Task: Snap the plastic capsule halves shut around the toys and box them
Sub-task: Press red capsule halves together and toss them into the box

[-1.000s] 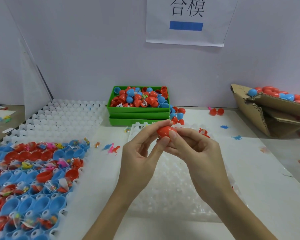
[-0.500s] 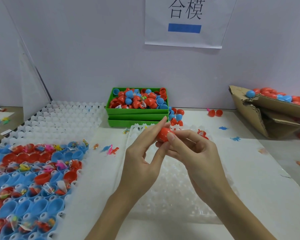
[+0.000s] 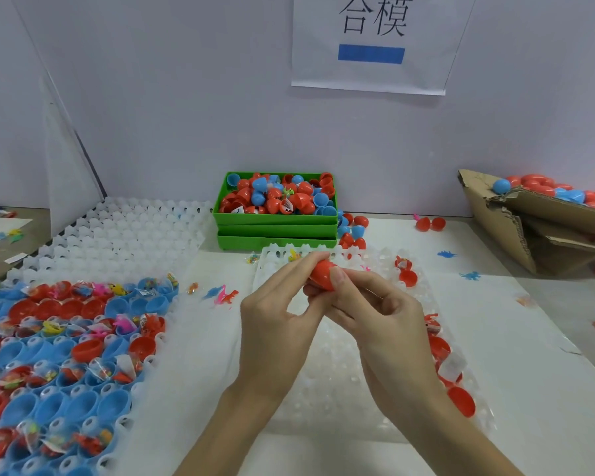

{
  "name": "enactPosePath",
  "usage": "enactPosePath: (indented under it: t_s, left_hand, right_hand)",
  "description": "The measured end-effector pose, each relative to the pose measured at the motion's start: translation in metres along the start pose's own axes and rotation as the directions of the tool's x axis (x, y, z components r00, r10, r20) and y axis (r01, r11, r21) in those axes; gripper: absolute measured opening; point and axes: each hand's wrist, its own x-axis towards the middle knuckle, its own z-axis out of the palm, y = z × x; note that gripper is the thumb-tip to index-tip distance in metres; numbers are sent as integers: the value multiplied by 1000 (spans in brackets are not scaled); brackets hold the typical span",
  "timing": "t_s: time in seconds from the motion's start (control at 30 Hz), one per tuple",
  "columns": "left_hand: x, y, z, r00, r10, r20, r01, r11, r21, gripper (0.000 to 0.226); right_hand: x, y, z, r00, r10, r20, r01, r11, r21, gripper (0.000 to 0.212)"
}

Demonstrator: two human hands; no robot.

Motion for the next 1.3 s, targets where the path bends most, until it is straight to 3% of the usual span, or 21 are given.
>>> enactPosePath:
  t_s: [0.3,0.47,0.77,1.1,1.23,1.3]
  left_hand:
    - [1,3,-2,1000,21,16,-22,999,37,49]
    - [1,5,-5,998,-67,2,67,998,-4,52]
    - [1,7,-3,997,-15,78,11,998,57,52]
    - [-2,8,3,996,59,72,-63,997,50,58]
    - [-4,8,6,999,5,38,-6,1000,23,55]
    - [-2,8,5,996,-70,54,75,993,-95,54]
  right_hand:
    - [0,2,0,1000,-16,-24,15,1000,-26,25]
    - [-1,3,2,999,-10,-48,7,999,-46,29]
    - [0,4,0,998,-42,-45,40,997,-61,20]
    - [3,5,-3,997,-77,-25,73,990,-124,17]
    - [4,7,-4,998,-57,-13,54,987,-151,17]
    - [8,5,-6,999,29,37,-26,997,-75,25]
